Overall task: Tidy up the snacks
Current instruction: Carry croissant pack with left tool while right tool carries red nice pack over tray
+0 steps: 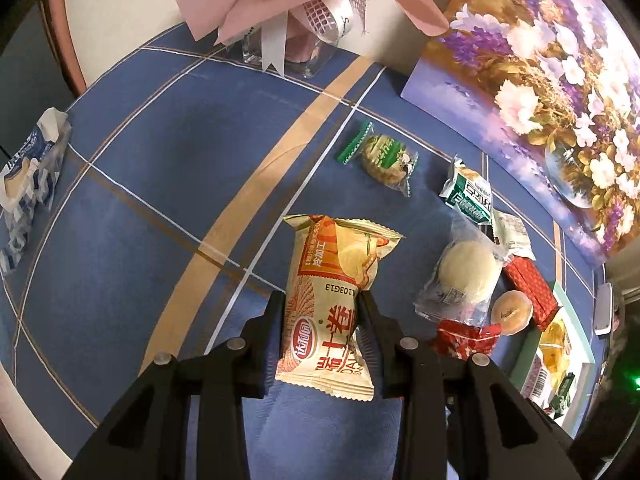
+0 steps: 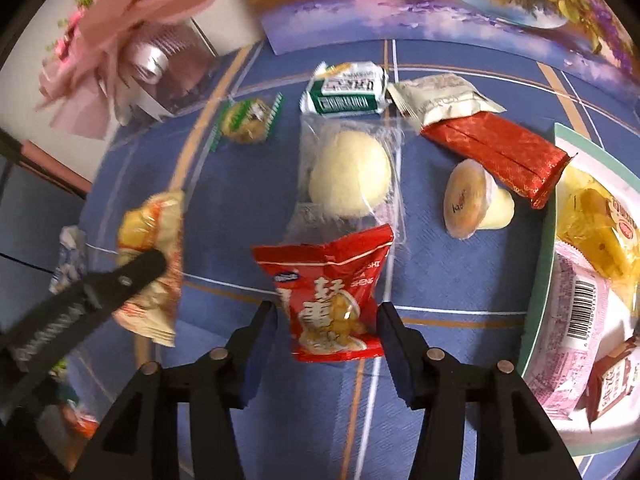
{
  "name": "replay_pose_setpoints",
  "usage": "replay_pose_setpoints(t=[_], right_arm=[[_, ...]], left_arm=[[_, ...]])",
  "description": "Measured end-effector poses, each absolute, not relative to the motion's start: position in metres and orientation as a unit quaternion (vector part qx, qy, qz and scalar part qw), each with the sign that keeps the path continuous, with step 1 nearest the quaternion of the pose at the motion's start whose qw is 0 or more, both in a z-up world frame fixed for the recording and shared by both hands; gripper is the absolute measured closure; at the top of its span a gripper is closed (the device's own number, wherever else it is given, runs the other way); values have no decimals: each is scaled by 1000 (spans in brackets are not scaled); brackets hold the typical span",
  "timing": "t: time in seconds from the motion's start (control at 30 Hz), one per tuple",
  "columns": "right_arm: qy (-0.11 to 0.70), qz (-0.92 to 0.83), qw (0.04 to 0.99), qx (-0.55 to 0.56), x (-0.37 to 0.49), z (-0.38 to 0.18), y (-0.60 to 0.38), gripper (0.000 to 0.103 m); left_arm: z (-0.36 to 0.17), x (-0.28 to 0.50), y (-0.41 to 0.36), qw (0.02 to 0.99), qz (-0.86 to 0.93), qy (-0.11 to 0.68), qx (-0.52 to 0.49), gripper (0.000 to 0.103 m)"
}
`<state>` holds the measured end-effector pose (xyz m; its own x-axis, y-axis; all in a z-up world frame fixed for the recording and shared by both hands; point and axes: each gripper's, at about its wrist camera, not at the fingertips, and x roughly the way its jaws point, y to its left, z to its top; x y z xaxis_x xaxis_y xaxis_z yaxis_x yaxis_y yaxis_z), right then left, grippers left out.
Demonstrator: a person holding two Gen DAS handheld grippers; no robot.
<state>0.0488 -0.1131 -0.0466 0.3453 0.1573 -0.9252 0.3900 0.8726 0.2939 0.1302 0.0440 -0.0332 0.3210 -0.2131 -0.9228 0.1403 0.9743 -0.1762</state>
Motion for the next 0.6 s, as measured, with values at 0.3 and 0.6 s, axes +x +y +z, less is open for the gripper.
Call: replay_pose_setpoints(t=[0.3, 0.6], right_arm=[[572, -84, 783, 230, 49, -61, -111, 49], [562, -78, 792, 228, 49, -54, -111, 65]], left_arm=[[-56, 131, 36, 795, -106, 597, -23, 65], [-52, 131, 35, 799, -108, 591, -25, 65]])
